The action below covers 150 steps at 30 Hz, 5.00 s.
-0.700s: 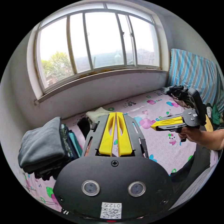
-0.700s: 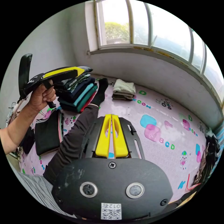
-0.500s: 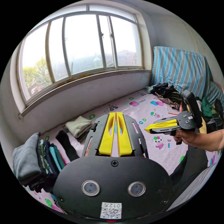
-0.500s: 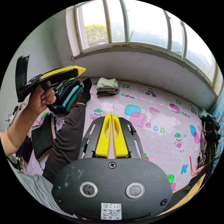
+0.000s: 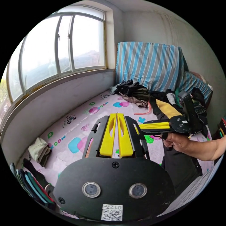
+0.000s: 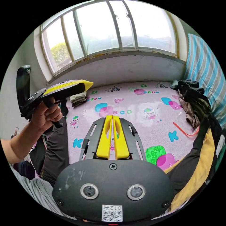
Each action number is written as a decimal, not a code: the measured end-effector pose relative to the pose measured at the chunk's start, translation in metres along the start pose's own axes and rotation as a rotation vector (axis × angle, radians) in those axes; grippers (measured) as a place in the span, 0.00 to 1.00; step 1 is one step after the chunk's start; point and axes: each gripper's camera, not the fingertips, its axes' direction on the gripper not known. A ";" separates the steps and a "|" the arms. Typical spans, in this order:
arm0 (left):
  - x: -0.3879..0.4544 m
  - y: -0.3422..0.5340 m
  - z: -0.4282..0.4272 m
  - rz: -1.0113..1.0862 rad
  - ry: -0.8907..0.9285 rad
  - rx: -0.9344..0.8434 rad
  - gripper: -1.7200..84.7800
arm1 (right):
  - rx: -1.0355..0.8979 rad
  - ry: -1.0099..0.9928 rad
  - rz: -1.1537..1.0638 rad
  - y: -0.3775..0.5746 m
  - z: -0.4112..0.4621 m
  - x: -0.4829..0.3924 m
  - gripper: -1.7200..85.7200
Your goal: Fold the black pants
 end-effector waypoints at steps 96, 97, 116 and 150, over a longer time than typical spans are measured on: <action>0.559 -0.274 0.246 0.560 0.859 -0.216 0.09 | 0.704 0.145 0.446 0.768 -0.007 0.275 0.01; 0.538 -0.269 0.232 0.555 0.783 -0.167 0.06 | 0.689 0.140 0.403 0.744 -0.008 0.265 0.01; 0.163 -0.230 0.044 0.340 0.252 0.195 0.02 | 0.694 -0.247 -0.133 0.358 0.011 0.135 0.02; -0.311 0.061 0.283 -0.507 0.544 -0.633 0.16 | -0.282 -0.795 -0.142 0.031 0.252 0.003 0.03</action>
